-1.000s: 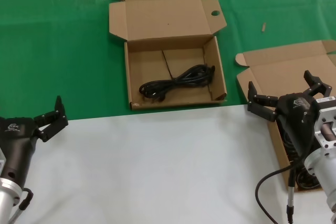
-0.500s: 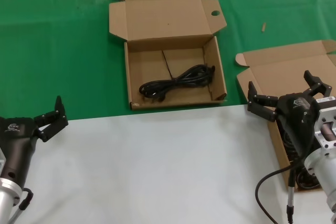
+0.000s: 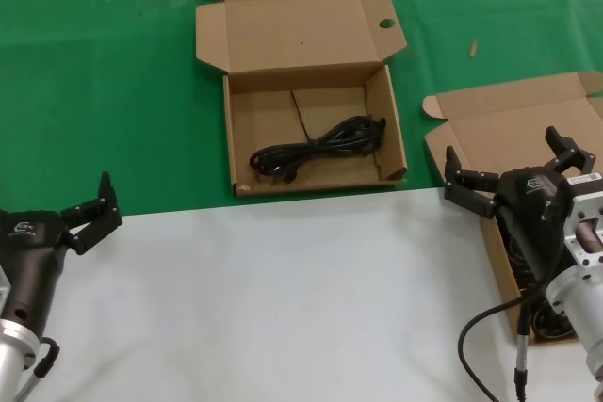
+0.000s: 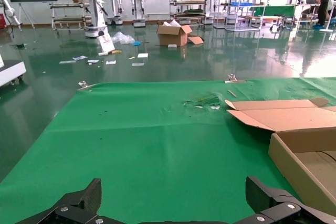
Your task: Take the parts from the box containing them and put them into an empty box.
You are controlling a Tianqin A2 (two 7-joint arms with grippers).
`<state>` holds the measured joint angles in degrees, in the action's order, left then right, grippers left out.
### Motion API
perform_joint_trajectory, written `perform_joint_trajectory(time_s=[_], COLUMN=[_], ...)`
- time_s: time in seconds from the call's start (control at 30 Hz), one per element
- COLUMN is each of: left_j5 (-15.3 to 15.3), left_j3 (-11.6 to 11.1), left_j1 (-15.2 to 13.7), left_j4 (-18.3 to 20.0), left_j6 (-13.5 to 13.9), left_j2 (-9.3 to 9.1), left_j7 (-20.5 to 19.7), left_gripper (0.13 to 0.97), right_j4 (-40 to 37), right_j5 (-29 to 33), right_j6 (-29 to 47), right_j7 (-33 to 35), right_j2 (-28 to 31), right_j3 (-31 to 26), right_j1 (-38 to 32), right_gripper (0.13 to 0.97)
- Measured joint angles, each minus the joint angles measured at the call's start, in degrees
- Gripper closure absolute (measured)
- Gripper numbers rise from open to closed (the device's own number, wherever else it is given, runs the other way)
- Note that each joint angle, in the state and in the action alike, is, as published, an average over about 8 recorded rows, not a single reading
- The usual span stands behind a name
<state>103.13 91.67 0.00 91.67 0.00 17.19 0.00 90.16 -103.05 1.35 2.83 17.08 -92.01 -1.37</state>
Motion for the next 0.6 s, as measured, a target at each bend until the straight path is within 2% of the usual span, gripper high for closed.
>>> perform_joint_trajectory(time_s=[0.6], left_j5=[0.0], left_j3=[0.0], left_j1=[0.0], left_j4=[0.0], left_j6=[0.0], left_j2=[0.0], left_j7=[0.0], left_gripper=[0.132], right_j4=[0.0], right_j5=[0.0], right_j6=[0.0], right_j7=[0.0], right_j2=[0.0], right_j3=[0.0], right_j1=[0.0], right_gripper=[0.129])
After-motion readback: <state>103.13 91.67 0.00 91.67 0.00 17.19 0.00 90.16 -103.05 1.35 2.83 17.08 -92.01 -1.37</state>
